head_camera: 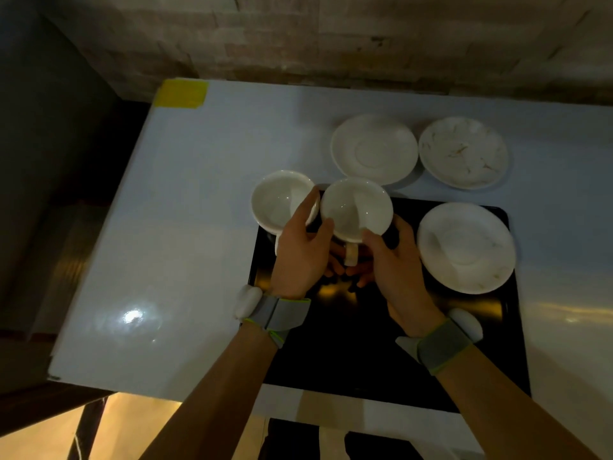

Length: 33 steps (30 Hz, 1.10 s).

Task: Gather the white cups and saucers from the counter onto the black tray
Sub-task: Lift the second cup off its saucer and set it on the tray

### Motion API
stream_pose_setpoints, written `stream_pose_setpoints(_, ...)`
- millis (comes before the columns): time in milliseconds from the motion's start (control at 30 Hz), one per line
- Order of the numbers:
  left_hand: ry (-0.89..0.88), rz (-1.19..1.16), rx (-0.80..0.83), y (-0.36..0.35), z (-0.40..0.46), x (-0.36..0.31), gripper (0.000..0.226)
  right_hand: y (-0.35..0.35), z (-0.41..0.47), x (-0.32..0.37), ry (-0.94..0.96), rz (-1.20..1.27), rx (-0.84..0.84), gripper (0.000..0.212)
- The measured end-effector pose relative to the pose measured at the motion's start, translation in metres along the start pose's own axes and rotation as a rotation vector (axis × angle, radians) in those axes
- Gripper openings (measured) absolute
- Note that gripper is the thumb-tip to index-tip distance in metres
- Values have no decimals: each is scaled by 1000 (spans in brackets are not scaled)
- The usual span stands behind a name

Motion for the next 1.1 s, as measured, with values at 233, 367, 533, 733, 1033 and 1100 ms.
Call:
stream_pose_setpoints(233, 40, 26, -39, 2, 3, -1, 56, 0, 1, -7, -2, 39, 33, 60)
stream_pose_setpoints(367, 64, 37, -49, 2, 2, -3, 56, 1, -1, -7, 7, 53, 53, 58)
stream_pose_setpoints(533, 93, 94, -78, 1, 0, -6, 52, 8, 4, -5, -4, -20, 74, 60)
stream_pose_setpoints(733, 85, 239, -221, 13, -8, -12, 36, 27, 10, 22, -47, -165, 157, 45)
stream_pose_setpoints(1033, -58, 296, -199, -1, 17, -56, 15, 76, 38, 77, 53, -274, 80, 36)
stream_pose_setpoints(1100, -77, 279, -140, -12, 28, -67, 15, 94, 49, 91, 84, -272, 31, 37)
Point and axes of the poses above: each hand's wrist, its own z-axis towards the middle knuckle, its own y-axis out of the back of the hand, x = y × z, the point moved 5 cm from there along z, towards the middle knuckle, and after that the axes turned 13 degrees about z, right-handed, at the moved point
